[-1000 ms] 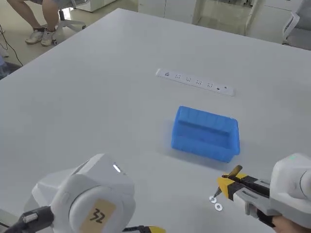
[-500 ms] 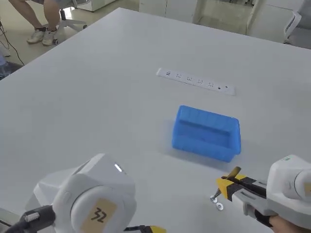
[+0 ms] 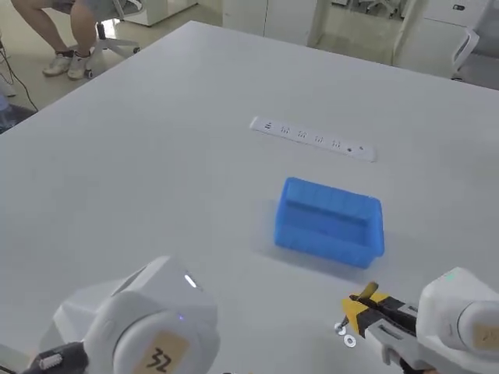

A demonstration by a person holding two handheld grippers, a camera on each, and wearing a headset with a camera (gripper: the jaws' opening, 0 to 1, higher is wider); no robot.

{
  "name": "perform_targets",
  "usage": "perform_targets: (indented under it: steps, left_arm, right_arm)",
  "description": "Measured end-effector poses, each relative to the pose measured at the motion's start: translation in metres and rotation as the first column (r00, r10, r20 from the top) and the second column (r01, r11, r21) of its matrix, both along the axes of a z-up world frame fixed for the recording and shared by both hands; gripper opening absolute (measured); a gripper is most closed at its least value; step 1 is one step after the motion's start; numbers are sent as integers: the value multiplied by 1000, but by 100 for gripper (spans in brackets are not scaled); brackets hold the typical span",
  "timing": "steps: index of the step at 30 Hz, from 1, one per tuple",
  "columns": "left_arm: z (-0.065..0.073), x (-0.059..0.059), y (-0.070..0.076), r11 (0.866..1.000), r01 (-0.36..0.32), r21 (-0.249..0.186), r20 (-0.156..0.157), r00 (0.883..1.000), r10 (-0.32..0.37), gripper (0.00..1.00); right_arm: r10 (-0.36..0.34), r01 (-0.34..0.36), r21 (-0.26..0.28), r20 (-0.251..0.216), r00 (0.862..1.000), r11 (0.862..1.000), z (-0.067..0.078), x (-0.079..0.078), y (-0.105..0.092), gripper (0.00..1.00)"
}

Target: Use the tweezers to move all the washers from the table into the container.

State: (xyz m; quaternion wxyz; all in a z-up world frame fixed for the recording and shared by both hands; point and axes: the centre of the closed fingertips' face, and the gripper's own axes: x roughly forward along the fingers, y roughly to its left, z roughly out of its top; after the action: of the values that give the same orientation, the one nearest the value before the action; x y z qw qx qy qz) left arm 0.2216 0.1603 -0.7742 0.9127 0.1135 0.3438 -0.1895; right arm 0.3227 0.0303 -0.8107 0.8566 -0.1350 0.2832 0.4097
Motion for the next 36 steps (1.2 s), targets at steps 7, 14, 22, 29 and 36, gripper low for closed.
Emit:
perform_targets:
  steps: [7,14,22,29,36]
  left_arm:
    - [3,2,1,1000,3,-1,7,1000,-3,90]
    - [4,1,2,1000,-12,-19,6,1000,12,91]
    - [9,2,0,999,-12,-32,14,1000,13,91]
    - [10,2,1,999,-17,-32,14,1000,18,91]
    - [10,2,2,999,-21,-33,16,1000,21,92]
  right_arm:
    - [-36,39,39,-83,996,998,1,4,-1,3]
    - [4,-2,23,-69,998,1000,9,-2,1,3]
    - [16,-15,37,-44,999,999,27,6,8,3]
    - [22,-23,61,6,1000,998,51,21,12,3]
    - [22,-26,76,54,998,997,69,35,16,3]
